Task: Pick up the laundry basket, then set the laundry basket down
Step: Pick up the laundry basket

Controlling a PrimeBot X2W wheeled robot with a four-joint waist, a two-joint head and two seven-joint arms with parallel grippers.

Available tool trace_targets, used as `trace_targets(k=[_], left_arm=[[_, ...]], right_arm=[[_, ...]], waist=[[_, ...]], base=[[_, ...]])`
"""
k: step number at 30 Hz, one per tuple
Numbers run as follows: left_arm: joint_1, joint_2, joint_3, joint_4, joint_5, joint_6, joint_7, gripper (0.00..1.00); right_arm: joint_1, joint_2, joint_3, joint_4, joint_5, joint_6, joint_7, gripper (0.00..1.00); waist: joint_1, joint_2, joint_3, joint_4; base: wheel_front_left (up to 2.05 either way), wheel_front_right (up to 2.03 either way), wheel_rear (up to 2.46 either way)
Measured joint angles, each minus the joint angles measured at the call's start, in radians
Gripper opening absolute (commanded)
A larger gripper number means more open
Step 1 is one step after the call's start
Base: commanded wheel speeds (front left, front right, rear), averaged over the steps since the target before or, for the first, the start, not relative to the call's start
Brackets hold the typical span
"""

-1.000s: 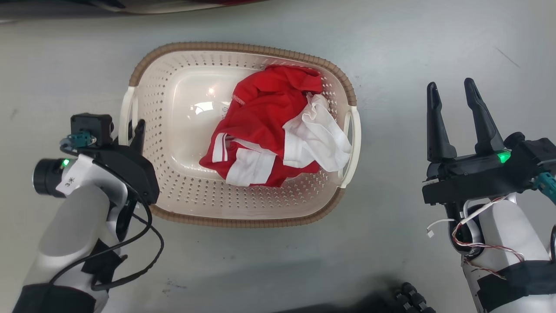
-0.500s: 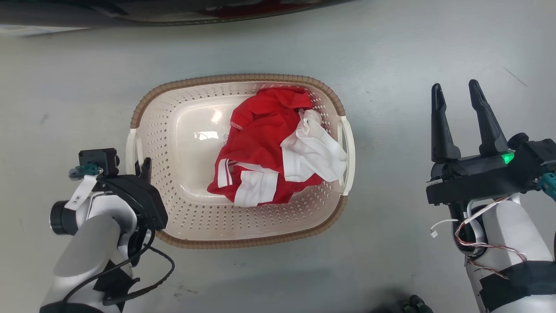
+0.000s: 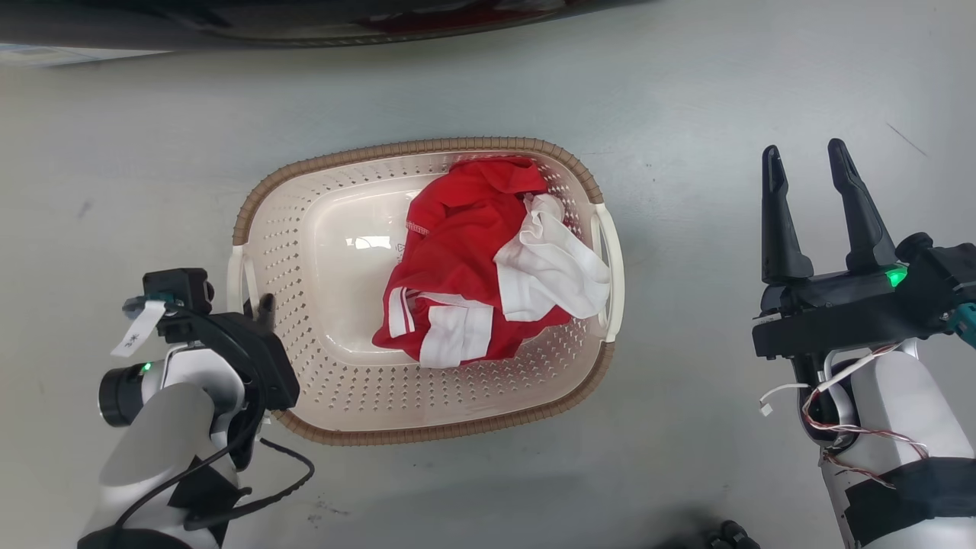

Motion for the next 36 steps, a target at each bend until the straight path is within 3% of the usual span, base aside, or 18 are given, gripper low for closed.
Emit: trace_targets(k=[7,18,30,36], left_arm=[[-0.014,-0.012,0.006,0.012,-0.024,-0.008,-0.007,1.0],[-0.012,-0.001,-0.01,-0.041,0.037,0.02,-0.234,1.0],[0.065,-0.03,-0.028,-0.179,0.088,0.035,-0.25,1.0],[0.131,-0.025,-0.021,-0.314,0.119,0.058,-0.25,1.0]], right_arm=[[0.002,0.001,-0.007,0.008,-0.002,0.004,0.0,1.0],[0.038,-0.01,-0.044,0.059,-0.009,0.009,0.0,1.0],[0.063,-0.009,-0.07,0.074,-0.009,0.012,0.0,1.0],[0.105,-0.007,-0.081,0.072,-0.01,0.012,0.0,1.0]], waist=[[0.0,0.0,-0.006,0.003],[0.0,0.0,-0.102,0.023],[-0.0001,0.0,-0.265,0.053],[-0.0001,0.0,-0.353,0.064]], base=[[0.0,0.0,0.0],[0.0,0.0,0.0],[0.0,0.0,0.0],[0.0,0.0,0.0]])
